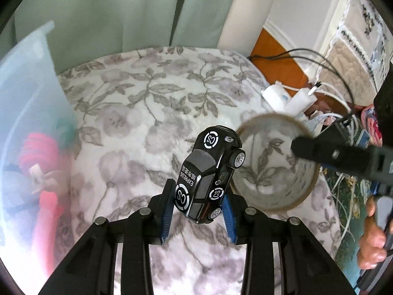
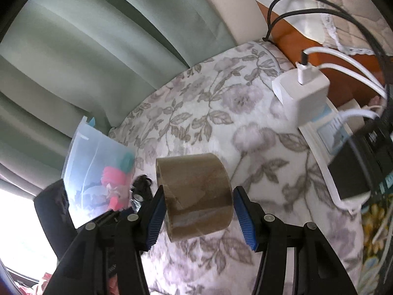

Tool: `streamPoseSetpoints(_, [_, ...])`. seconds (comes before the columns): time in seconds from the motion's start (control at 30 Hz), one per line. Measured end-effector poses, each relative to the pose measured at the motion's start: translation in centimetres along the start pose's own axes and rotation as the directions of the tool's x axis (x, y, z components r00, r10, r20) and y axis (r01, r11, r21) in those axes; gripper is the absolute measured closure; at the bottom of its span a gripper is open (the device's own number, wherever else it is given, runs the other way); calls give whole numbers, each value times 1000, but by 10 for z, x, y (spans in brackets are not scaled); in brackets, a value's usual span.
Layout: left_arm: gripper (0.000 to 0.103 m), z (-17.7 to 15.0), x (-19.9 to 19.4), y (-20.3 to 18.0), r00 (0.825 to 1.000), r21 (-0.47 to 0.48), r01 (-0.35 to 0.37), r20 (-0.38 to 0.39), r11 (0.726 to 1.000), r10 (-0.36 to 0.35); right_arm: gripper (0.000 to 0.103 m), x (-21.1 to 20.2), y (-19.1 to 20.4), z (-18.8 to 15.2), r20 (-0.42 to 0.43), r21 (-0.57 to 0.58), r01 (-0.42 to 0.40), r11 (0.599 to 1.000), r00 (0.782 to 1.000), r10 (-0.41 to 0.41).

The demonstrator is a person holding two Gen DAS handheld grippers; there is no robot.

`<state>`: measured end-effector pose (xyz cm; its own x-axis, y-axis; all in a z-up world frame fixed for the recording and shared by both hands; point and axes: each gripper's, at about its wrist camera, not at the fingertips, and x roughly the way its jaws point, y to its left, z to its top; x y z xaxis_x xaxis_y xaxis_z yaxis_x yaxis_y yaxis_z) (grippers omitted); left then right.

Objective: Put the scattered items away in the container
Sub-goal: 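Lift toy car and tape roll and carry both over the clear box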

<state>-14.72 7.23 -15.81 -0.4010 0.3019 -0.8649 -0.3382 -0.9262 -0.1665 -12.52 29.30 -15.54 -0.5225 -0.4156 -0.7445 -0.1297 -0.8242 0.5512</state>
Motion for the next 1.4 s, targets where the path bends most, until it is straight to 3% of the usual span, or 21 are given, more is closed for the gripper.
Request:
streamPoseSetpoints(0.23, [66, -5, -33, -8, 998, 10, 0, 56, 1000, -1, 46, -18, 3, -21, -2, -4, 5, 1000, 1000, -5])
streamPoseSetpoints(0.37, [66, -6, -49, -11, 996, 4, 6, 84, 1000, -6, 46, -30, -1, -32, 7, 35, -32, 999, 999, 32])
streamPoseSetpoints(0.73, [66, -12, -95, -21, 982, 29, -22, 188, 999, 16, 46, -73, 6, -40, 79, 38, -71, 997, 995, 68])
streamPoseSetpoints(0.93, [66, -13, -125, -14, 967, 11, -16, 255, 1000, 13, 46, -91, 26, -36, 108, 11, -113, 993, 988, 112])
streamPoseSetpoints(1.4, [66, -21, -193, 43, 912, -123, -12, 406, 992, 61, 46, -116, 103, -30, 117, -149, -170, 974, 975, 188])
